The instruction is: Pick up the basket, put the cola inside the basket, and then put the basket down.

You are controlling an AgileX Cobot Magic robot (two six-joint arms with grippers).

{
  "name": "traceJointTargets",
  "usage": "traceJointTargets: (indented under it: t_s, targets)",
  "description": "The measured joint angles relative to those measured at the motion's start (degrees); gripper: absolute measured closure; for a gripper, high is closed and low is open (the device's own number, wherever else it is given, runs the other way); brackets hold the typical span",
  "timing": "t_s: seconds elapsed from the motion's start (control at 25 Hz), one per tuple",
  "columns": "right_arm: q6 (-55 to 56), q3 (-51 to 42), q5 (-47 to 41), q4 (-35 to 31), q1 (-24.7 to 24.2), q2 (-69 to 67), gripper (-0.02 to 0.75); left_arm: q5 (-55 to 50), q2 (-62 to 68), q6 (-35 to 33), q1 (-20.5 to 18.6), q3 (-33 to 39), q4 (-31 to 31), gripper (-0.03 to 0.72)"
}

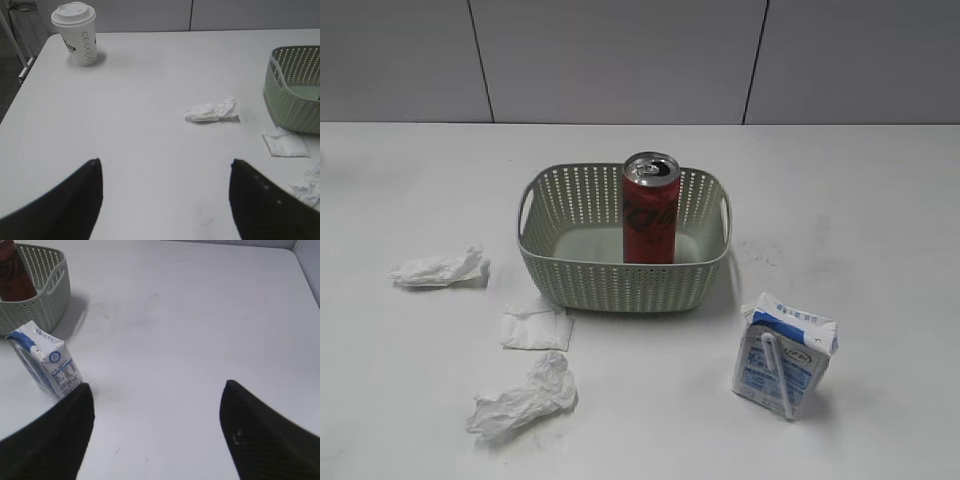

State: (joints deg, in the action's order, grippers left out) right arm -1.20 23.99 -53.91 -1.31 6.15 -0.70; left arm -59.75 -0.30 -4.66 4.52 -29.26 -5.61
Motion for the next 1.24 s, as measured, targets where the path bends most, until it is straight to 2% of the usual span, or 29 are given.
traceJointTargets:
  t_s: [1.24]
  targets:
    - [0.0, 0.0, -0.1, 0.0, 0.0, 0.9, 0.147, 0.0, 0.0, 0.0, 0.0, 0.1, 0.1, 0.097]
